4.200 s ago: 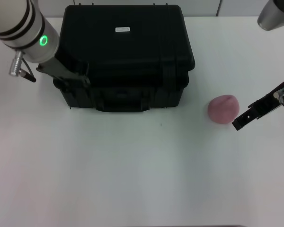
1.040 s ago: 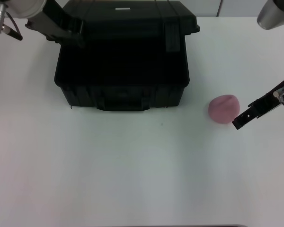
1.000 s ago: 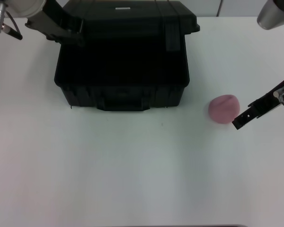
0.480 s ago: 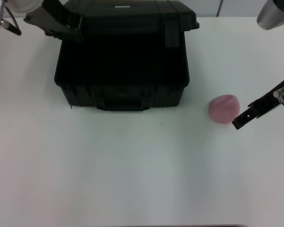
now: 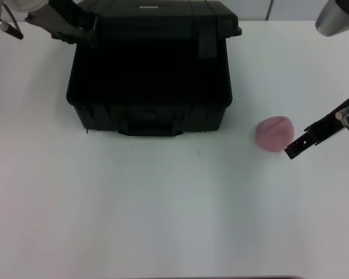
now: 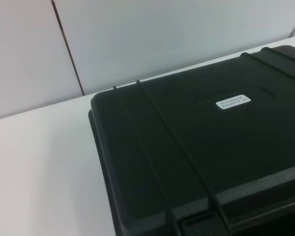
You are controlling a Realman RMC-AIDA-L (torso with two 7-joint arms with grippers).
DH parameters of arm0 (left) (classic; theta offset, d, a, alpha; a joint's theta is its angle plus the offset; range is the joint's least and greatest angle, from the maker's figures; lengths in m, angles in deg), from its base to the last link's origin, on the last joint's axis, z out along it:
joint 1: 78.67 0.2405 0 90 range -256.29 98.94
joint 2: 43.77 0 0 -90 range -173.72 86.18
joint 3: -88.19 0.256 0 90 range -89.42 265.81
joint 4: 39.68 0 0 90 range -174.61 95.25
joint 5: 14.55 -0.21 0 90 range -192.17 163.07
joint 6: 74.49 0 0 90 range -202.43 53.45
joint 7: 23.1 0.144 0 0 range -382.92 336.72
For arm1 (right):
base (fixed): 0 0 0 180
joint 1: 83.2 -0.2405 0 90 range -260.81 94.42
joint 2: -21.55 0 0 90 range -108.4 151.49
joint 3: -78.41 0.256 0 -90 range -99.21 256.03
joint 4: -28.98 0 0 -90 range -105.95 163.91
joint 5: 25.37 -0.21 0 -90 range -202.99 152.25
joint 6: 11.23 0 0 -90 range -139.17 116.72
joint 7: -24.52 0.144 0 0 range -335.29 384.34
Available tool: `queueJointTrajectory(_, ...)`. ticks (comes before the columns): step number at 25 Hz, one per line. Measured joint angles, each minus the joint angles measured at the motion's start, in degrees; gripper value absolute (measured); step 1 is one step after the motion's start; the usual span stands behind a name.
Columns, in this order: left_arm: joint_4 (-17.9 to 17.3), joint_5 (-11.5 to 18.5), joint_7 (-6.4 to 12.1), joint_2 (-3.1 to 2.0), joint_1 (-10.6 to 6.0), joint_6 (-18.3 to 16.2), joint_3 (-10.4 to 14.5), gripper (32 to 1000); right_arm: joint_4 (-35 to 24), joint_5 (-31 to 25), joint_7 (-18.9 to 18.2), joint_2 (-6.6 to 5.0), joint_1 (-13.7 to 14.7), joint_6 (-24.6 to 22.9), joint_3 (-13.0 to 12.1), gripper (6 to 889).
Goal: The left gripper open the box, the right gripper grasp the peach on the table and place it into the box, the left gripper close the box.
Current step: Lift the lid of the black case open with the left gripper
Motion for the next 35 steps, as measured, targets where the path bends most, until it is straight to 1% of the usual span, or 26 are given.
queueJointTrajectory(10, -0.06, -0.43, 0.06, 0.13, -0.70, 0.00, -0.04, 389, 0.00, 0.13, 0.00, 0.00, -0.06, 0.00, 0.00, 812)
queueJointTrajectory(16, -0.13, -0.51, 0.07, 0.11, -1.28, 0.00, -0.04, 390, 0.06, 0.13, 0.00, 0.00, -0.06, 0.00, 0.00, 812)
queueJointTrajectory(19, -0.83, -0.53, 0.07, 0.07, -1.57, 0.01, -0.04, 390, 0.04, 0.11, 0.00, 0.00, -0.06, 0.00, 0.00, 812)
queueJointTrajectory(22, -1.43, -0.58, 0.08, 0.00, -1.71, 0.01, -0.06, 390, 0.01, 0.10, 0.00, -0.02, -0.06, 0.00, 0.00, 812)
queueJointTrajectory(24, -1.55, -0.57, 0.30, -0.03, -1.82, 0.01, -0.60, 390, 0.00, 0.09, 0.00, -0.07, -0.06, 0.00, 0.00, 812)
queueJointTrajectory(35, -2.48, -0.58, 0.54, 0.03, -1.88, 0.26, -1.10, 391, 0.26, 0.17, 0.00, -0.08, -0.06, 0.00, 0.12, 812)
